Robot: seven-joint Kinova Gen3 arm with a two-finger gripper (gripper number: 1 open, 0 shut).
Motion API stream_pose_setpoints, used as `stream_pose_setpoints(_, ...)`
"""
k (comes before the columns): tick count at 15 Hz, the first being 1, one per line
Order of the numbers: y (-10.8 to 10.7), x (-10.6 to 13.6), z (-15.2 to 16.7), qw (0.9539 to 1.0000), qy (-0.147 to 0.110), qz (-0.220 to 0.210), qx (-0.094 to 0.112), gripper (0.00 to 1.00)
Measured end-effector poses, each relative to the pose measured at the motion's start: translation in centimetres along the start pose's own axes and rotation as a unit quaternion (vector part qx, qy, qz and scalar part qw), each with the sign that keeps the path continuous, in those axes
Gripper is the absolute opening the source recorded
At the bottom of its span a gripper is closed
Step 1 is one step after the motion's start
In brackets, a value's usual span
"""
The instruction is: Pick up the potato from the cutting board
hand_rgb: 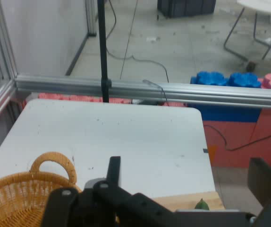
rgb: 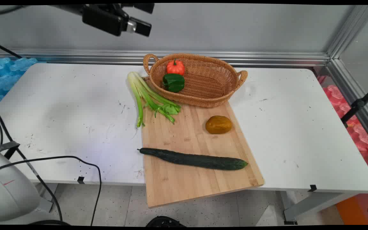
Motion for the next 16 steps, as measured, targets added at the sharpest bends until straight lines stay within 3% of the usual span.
stream_pose_setpoints(7,0.0,-0.5,3.0,0.9983,-0.059,-0.003,-0.004,1.00)
stream_pose_setpoints(16,-1.0,-1.6,10.5,0.9886,-0.151,0.005,0.005,1.00)
